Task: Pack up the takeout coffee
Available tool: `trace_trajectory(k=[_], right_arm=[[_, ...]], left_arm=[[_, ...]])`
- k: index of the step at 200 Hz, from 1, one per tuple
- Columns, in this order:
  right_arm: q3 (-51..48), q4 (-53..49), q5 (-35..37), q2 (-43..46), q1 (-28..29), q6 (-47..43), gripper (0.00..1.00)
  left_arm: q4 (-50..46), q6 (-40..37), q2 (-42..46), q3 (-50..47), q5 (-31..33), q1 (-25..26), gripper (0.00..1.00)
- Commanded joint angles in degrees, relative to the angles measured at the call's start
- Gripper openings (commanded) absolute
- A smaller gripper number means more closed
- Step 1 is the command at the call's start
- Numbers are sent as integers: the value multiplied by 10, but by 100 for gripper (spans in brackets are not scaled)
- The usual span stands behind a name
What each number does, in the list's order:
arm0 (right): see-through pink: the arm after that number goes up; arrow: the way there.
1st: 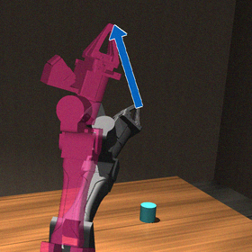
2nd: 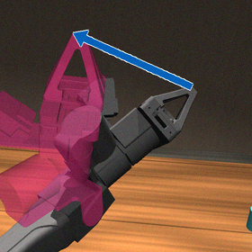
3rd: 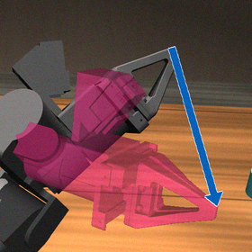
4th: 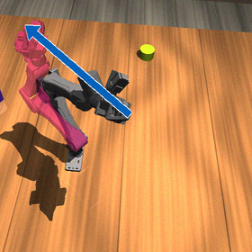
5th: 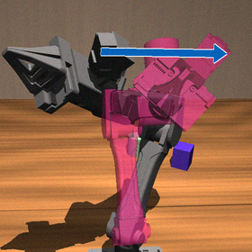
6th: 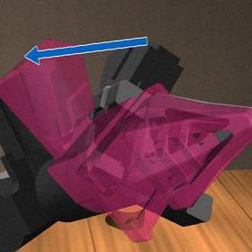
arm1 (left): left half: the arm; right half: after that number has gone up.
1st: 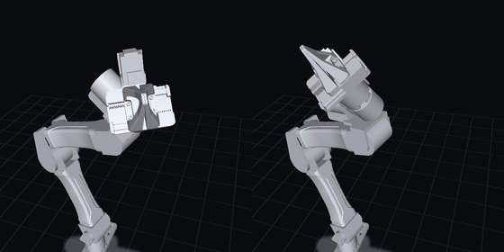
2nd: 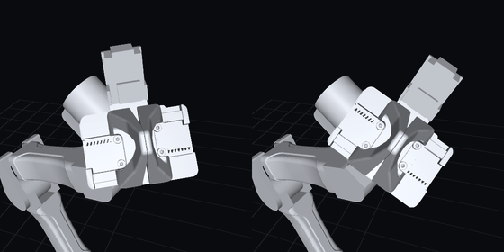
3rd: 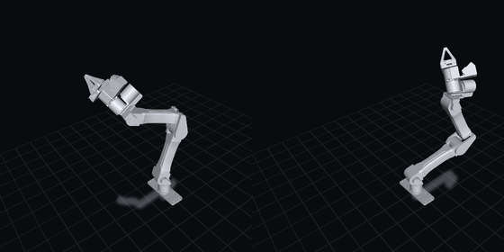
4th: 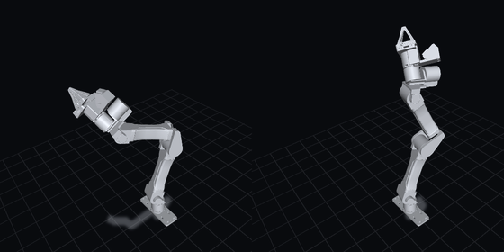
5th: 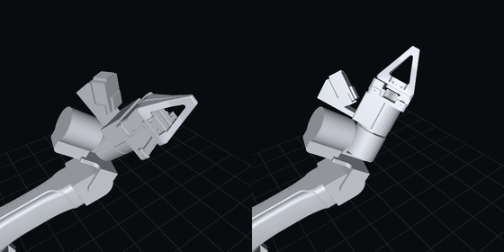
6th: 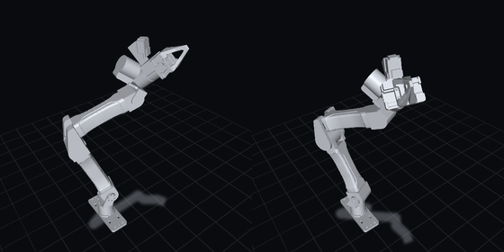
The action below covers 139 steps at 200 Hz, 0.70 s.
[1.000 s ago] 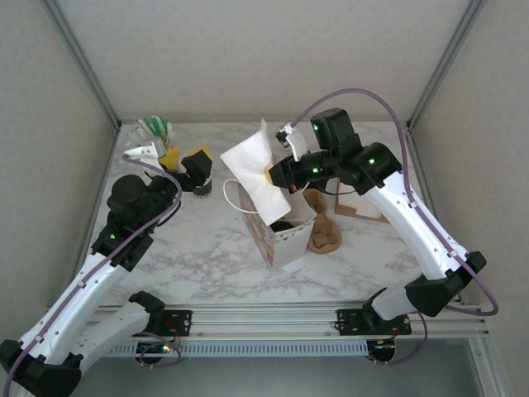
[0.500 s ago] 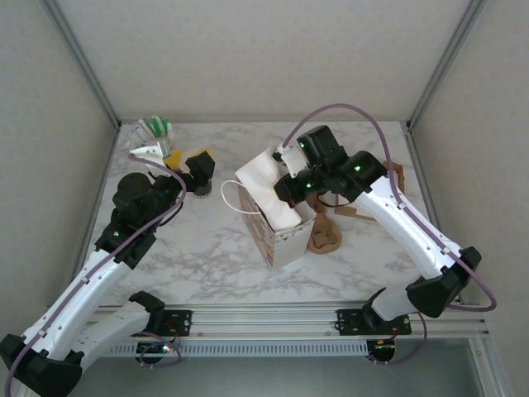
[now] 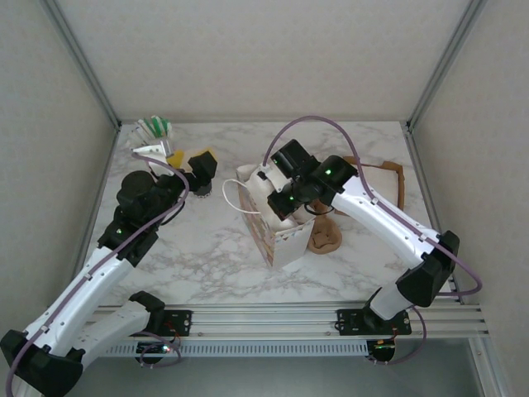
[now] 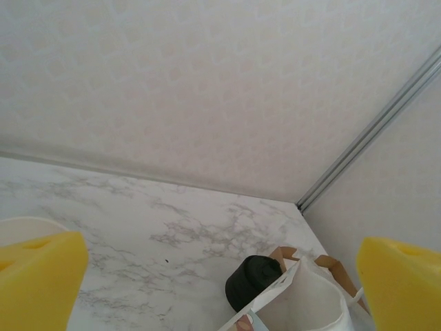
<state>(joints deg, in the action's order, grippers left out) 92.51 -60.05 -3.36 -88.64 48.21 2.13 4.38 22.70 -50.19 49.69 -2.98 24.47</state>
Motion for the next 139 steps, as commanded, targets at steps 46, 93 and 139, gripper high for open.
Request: trace_trajectory(k=[46, 93, 139], right_arm=[[19, -28, 30, 2, 14, 5, 19], [49, -45, 53, 7, 21, 24, 35], [63, 15, 41, 19, 22, 63, 35]], left_arm=[[-2, -1, -11, -2, -8, 5, 100], [-3, -1, -9, -5, -10, 5, 100], [-7, 0, -7, -9, -10, 5, 100]])
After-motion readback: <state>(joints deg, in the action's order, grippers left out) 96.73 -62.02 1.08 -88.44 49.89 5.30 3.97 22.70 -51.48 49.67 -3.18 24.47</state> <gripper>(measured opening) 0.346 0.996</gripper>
